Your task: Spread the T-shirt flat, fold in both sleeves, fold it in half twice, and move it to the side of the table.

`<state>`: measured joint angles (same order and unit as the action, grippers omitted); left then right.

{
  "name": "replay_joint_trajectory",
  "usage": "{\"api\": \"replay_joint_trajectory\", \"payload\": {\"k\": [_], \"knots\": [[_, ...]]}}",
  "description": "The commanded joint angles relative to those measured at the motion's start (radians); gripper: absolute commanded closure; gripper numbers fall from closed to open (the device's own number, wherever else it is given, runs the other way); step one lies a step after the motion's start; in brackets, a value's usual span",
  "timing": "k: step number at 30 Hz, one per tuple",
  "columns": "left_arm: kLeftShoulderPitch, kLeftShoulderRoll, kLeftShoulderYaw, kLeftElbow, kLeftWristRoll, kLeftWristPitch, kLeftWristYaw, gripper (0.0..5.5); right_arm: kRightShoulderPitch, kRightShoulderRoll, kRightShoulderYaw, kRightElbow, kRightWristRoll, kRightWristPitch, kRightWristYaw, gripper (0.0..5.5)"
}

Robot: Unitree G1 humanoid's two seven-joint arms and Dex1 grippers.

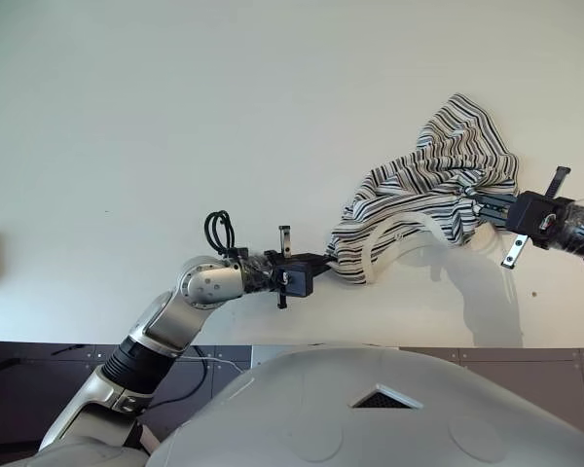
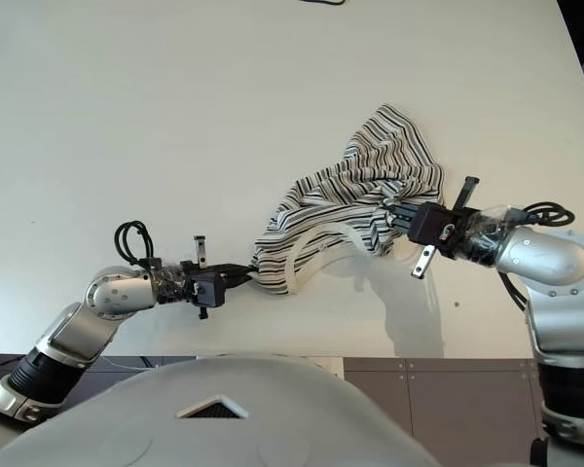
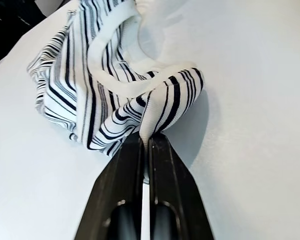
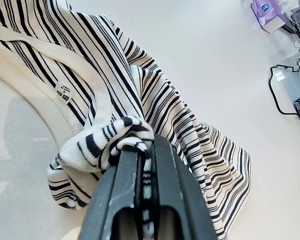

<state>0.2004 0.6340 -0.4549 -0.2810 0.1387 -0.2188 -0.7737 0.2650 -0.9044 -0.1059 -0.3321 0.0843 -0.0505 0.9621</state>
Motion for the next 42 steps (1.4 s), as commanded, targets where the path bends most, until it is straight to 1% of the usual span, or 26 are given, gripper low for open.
{"api": "replay_joint_trajectory", "payload": {"k": [1,2,4,7,10,14,18,22,27,33,35,37,42], "knots": [[-0.008,-0.016,0.048,0.006,-0.052,0.021,0.015,5.37,-0.008,0.012,-0.011,-0.013,0.012,0.017,-0.02,5.4],[-0.012,-0.021,0.064,0.01,-0.07,0.03,0.017,5.37,-0.01,0.016,-0.015,-0.014,0.02,0.023,-0.026,5.4],[-0.027,-0.032,0.138,0.011,-0.145,0.079,0.032,5.37,-0.03,0.027,-0.047,-0.025,0.072,0.066,-0.04,5.4],[-0.108,-0.064,0.283,0.03,-0.28,0.181,0.073,5.37,-0.086,0.055,-0.115,-0.039,0.182,0.16,-0.076,5.4],[-0.2,-0.08,0.369,0.055,-0.351,0.232,0.097,5.37,-0.138,0.075,-0.159,-0.05,0.267,0.234,-0.111,5.4],[-0.313,-0.076,0.441,0.064,-0.389,0.271,0.11,5.37,-0.233,0.097,-0.208,-0.049,0.369,0.325,-0.162,5.4],[-0.466,-0.05,0.488,0.062,-0.409,0.343,0.115,5.37,-0.383,0.093,-0.234,-0.06,0.494,0.425,-0.197,5.4],[-0.569,0.055,0.578,0.006,-0.519,0.452,0.025,5.37,-0.517,0.041,-0.297,-0.045,0.616,0.515,-0.188,5.4],[-0.622,0.185,0.714,-0.046,-0.702,0.564,-0.092,5.37,-0.579,-0.008,-0.381,-0.052,0.754,0.603,-0.172,5.4],[-0.747,0.32,0.902,-0.028,-0.959,0.717,-0.15,5.37,-0.694,-0.078,-0.494,-0.034,0.996,0.724,-0.183,5.4],[-0.761,0.363,0.947,-0.036,-1.028,0.765,-0.165,5.37,-0.701,-0.105,-0.536,-0.036,1.052,0.751,-0.183,5.4],[-0.759,0.404,0.992,-0.057,-1.103,0.817,-0.18,5.37,-0.68,-0.124,-0.602,-0.056,1.112,0.78,-0.188,5.4],[-0.731,0.488,1.143,-0.113,-1.308,0.963,-0.161,5.37,-0.567,-0.129,-0.782,-0.172,1.274,0.851,-0.242,5.4]]}}
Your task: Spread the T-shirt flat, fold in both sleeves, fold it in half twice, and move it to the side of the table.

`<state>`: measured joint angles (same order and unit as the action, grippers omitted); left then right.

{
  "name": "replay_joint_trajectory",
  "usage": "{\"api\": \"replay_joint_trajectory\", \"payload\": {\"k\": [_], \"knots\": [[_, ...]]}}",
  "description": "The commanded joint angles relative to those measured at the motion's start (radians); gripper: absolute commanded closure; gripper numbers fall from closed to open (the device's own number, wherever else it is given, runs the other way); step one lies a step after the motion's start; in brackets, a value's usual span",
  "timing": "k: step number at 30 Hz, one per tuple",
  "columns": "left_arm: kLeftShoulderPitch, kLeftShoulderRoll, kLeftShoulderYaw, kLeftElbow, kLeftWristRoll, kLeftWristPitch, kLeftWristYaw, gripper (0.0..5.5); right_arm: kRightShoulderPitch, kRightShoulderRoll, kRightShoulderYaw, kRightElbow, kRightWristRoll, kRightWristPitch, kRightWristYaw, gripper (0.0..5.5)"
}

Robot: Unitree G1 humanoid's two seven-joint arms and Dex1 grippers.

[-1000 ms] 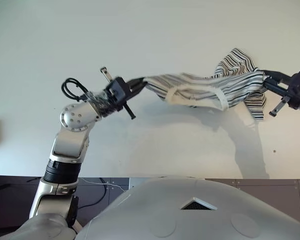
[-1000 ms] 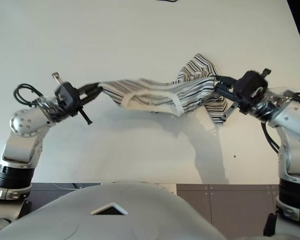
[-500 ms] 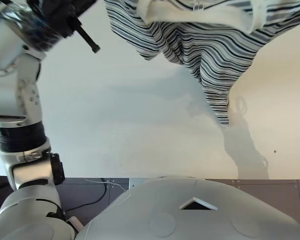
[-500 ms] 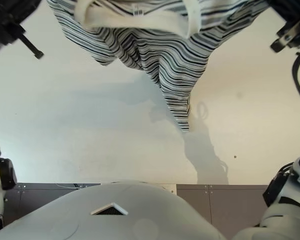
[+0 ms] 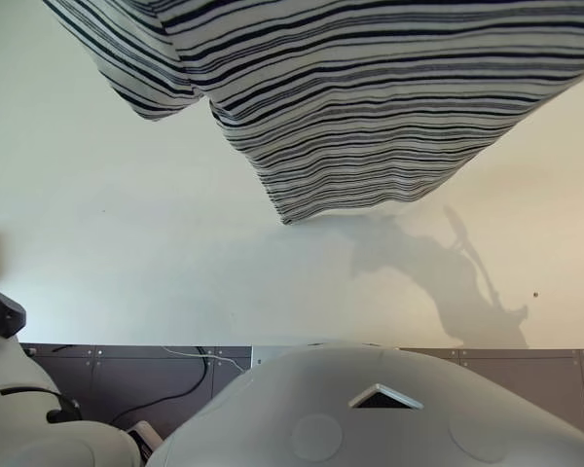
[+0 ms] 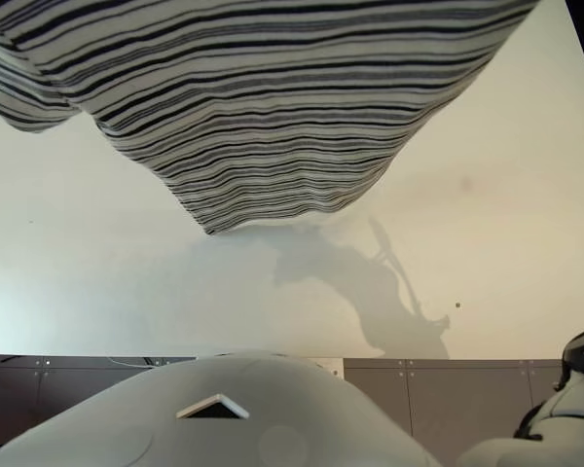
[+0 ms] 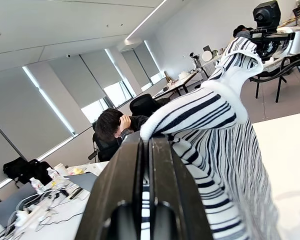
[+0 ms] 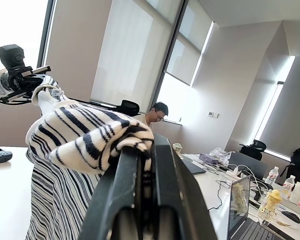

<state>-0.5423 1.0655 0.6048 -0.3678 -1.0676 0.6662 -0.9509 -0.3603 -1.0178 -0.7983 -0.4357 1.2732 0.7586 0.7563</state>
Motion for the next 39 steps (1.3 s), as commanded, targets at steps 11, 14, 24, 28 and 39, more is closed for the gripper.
{"api": "replay_joint_trajectory", "payload": {"k": [11,14,24,28,39], "knots": [[0.126,0.113,0.24,-0.059,-0.264,0.207,0.057,5.37,0.189,-0.071,-0.221,-0.119,0.265,0.063,-0.133,5.4],[0.161,0.101,0.237,-0.074,-0.252,0.192,0.051,5.37,0.2,-0.074,-0.198,-0.12,0.259,0.051,-0.13,5.4],[0.207,0.087,0.204,-0.085,-0.231,0.146,0.032,5.37,0.258,-0.041,-0.157,-0.167,0.185,0.018,-0.097,5.4],[0.173,0.071,0.07,-0.059,-0.148,0.069,0.013,5.37,0.206,-0.031,0.026,-0.125,0.043,-0.05,-0.088,5.4],[-0.315,-0.212,-0.554,0.524,0.43,-0.207,-0.013,5.37,-0.362,0.083,0.726,0.468,-0.558,-0.236,0.104,5.4]]}}
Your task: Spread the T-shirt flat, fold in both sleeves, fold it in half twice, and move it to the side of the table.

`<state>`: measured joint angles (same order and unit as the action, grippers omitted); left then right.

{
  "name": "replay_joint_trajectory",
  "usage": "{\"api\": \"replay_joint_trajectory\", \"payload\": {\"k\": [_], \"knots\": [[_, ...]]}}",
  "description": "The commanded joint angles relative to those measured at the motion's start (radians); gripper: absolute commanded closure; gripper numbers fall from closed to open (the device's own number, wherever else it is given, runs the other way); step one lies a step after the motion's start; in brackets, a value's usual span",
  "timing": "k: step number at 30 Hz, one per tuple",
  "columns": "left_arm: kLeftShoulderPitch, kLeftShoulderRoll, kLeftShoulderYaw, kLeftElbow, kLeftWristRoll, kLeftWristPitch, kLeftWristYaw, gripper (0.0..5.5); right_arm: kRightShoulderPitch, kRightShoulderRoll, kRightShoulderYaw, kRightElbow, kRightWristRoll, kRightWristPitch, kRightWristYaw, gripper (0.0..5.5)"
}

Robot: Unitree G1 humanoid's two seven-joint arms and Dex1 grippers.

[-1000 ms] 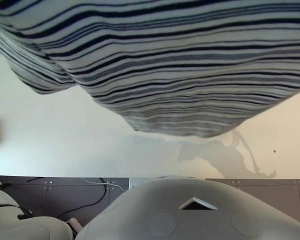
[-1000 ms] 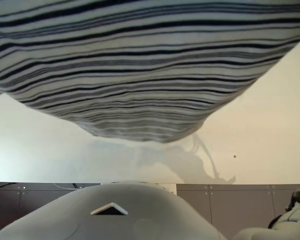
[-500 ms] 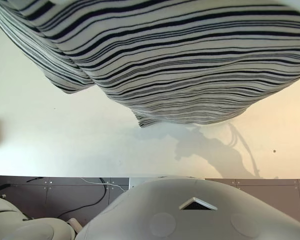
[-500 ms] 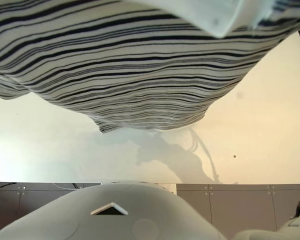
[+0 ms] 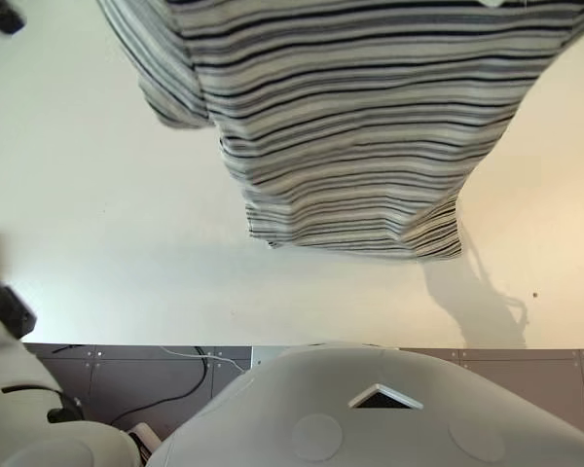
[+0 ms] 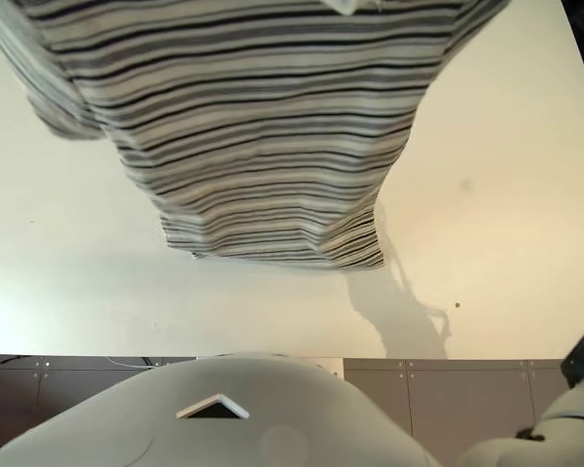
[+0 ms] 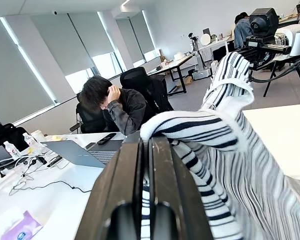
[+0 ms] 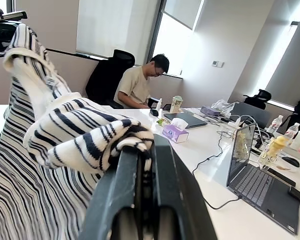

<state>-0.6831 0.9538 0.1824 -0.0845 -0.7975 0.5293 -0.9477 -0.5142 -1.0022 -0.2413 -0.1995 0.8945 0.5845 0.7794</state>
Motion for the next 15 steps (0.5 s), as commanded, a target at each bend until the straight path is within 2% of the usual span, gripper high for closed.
{"api": "replay_joint_trajectory", "payload": {"k": [1,5,8,11,15], "knots": [[-0.232,-0.138,-0.167,0.342,0.214,-0.1,-0.02,5.37,-0.287,0.1,0.226,0.333,-0.249,-0.092,0.109,5.4],[-0.442,-0.27,-0.257,0.773,0.422,-0.285,-0.031,5.37,-0.592,0.251,0.366,0.798,-0.501,-0.281,0.186,5.4],[-0.57,-0.35,-0.266,1.062,0.517,-0.43,0.006,5.37,-0.759,0.339,0.405,1.126,-0.646,-0.432,0.145,5.4],[-0.661,-0.416,-0.299,1.267,0.635,-0.536,0.098,5.37,-0.873,0.409,0.42,1.361,-0.759,-0.543,0.03,5.4],[-0.764,-0.466,-0.295,1.406,0.757,-0.584,0.281,5.37,-0.969,0.481,0.416,1.515,-0.885,-0.607,-0.164,5.4]]}}
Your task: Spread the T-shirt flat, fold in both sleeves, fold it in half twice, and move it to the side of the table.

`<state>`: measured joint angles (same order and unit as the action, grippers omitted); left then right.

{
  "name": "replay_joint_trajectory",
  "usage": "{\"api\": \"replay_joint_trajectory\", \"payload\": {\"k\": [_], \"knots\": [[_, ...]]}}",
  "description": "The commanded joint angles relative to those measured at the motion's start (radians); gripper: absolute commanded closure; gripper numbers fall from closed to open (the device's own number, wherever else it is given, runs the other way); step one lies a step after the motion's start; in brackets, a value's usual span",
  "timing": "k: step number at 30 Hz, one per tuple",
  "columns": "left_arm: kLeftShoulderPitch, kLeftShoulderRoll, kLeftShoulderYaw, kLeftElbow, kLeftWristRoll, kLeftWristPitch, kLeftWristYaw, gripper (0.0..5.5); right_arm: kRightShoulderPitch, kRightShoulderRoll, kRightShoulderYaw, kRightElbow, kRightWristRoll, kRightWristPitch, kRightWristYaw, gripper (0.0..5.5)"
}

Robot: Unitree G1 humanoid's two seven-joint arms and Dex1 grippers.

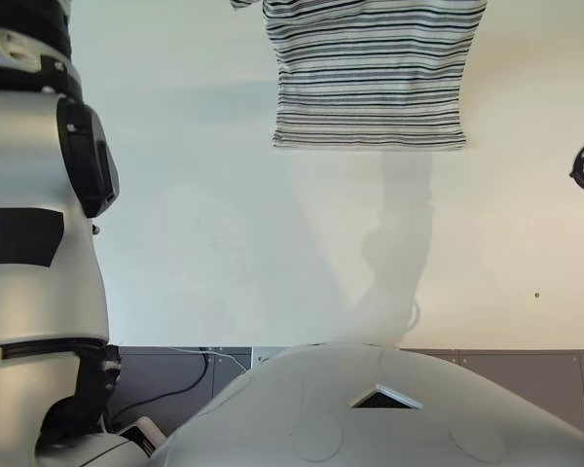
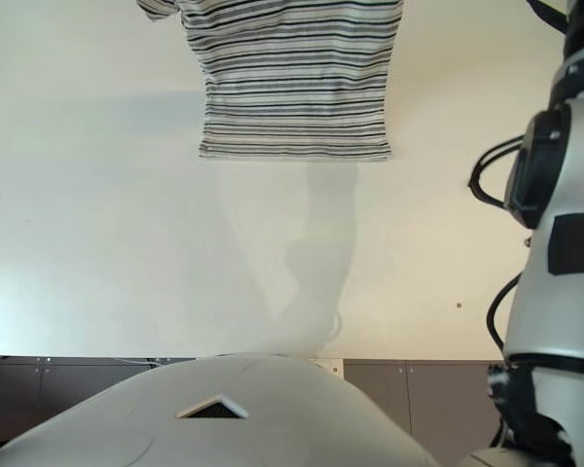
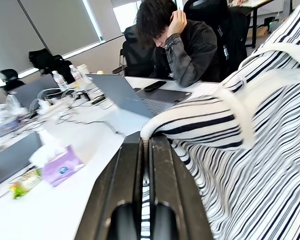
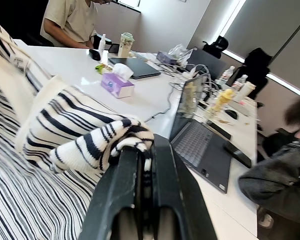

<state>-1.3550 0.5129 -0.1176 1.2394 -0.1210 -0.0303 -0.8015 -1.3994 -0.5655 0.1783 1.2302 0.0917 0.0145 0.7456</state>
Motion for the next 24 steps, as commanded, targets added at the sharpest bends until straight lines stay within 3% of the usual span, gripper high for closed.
{"api": "replay_joint_trajectory", "payload": {"k": [1,7,13,17,21,24], "knots": [[-0.116,-0.032,0.013,0.099,0.102,-0.025,0.187,5.37,-0.101,0.059,-0.011,0.103,-0.104,-0.04,-0.178,5.4],[-0.209,-0.038,0.078,0.131,0.177,-0.017,0.367,5.37,-0.162,0.092,-0.078,0.137,-0.176,-0.046,-0.346,5.4],[-0.265,-0.013,0.157,0.127,0.185,-0.052,0.312,5.37,-0.208,0.085,-0.169,0.132,-0.173,-0.075,-0.298,5.4],[-0.264,0.013,0.207,0.109,0.156,-0.1,0.111,5.37,-0.189,0.047,-0.202,0.115,-0.159,-0.107,-0.12,5.4],[-0.172,0.059,0.254,0.042,0.062,-0.112,-0.327,5.37,-0.089,-0.015,-0.23,0.036,-0.102,-0.151,0.227,5.4],[0.002,0.127,0.281,-0.122,-0.041,-0.025,-0.606,5.37,0.105,-0.075,-0.251,-0.245,0.017,-0.072,0.493,5.4]]}}
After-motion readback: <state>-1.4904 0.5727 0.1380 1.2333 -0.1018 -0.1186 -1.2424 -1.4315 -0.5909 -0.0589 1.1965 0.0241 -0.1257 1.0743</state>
